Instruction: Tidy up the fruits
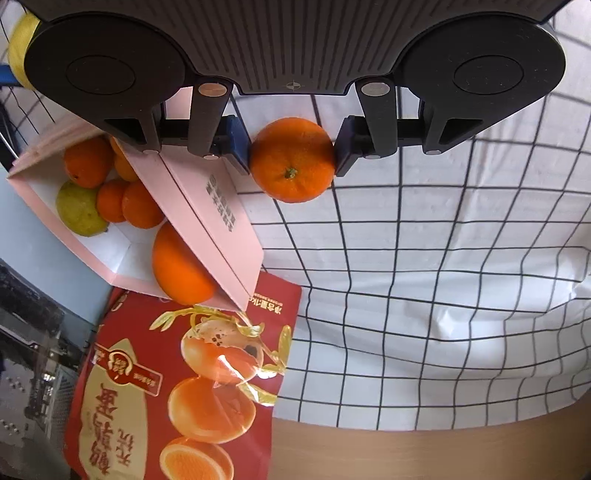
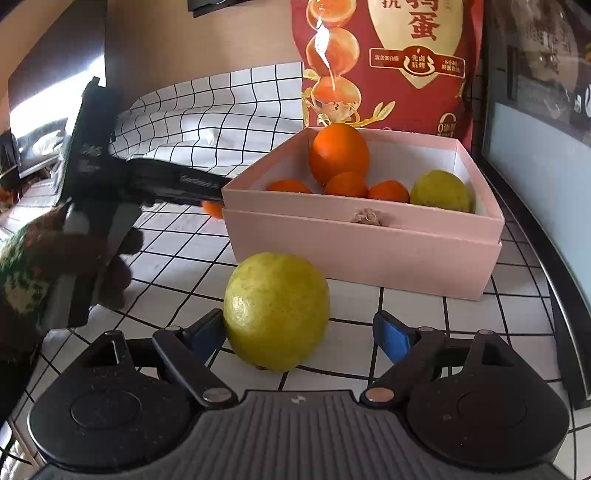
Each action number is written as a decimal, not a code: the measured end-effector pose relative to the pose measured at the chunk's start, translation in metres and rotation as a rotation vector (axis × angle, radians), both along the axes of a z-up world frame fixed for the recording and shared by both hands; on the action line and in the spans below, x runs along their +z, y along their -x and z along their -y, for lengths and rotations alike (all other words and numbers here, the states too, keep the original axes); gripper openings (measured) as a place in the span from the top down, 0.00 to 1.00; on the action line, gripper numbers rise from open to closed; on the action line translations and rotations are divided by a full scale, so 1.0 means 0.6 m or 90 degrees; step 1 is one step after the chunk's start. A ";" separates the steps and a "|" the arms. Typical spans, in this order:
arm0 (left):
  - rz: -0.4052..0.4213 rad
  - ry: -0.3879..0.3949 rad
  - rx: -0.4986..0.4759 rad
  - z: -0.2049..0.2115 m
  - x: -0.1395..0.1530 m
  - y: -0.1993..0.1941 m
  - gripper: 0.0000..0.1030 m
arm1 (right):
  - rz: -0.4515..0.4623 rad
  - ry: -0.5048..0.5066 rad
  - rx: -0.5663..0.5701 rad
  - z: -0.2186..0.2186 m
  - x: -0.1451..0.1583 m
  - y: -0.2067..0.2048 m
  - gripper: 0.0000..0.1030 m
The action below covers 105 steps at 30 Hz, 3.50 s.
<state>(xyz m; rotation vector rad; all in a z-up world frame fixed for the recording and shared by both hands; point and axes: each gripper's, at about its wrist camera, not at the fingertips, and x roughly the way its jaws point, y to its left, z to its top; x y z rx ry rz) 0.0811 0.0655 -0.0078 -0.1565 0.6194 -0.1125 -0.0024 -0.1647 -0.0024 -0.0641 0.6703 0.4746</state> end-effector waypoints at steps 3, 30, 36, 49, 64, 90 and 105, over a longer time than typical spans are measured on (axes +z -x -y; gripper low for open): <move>0.003 -0.002 0.002 -0.003 0.011 0.043 0.49 | 0.000 -0.007 -0.002 0.003 0.000 0.000 0.16; 0.014 0.023 -0.010 0.018 -0.017 0.182 0.48 | -0.045 0.025 0.001 -0.011 -0.007 -0.006 0.00; 0.013 0.022 -0.011 0.018 -0.017 0.182 0.48 | -0.048 0.093 0.003 -0.032 -0.008 0.015 0.00; 0.012 0.027 -0.010 0.017 -0.017 0.183 0.48 | -0.079 0.070 -0.014 0.015 0.008 -0.004 0.07; 0.009 0.000 -0.007 0.027 -0.015 0.179 0.48 | -0.041 0.079 0.009 0.029 0.020 0.037 0.07; -0.002 -0.029 -0.056 0.071 -0.001 0.234 0.49 | -0.012 0.094 -0.012 0.048 0.012 0.047 0.07; 0.004 -0.023 -0.028 0.047 0.000 0.251 0.49 | 0.000 0.107 0.009 -0.035 -0.002 0.007 0.13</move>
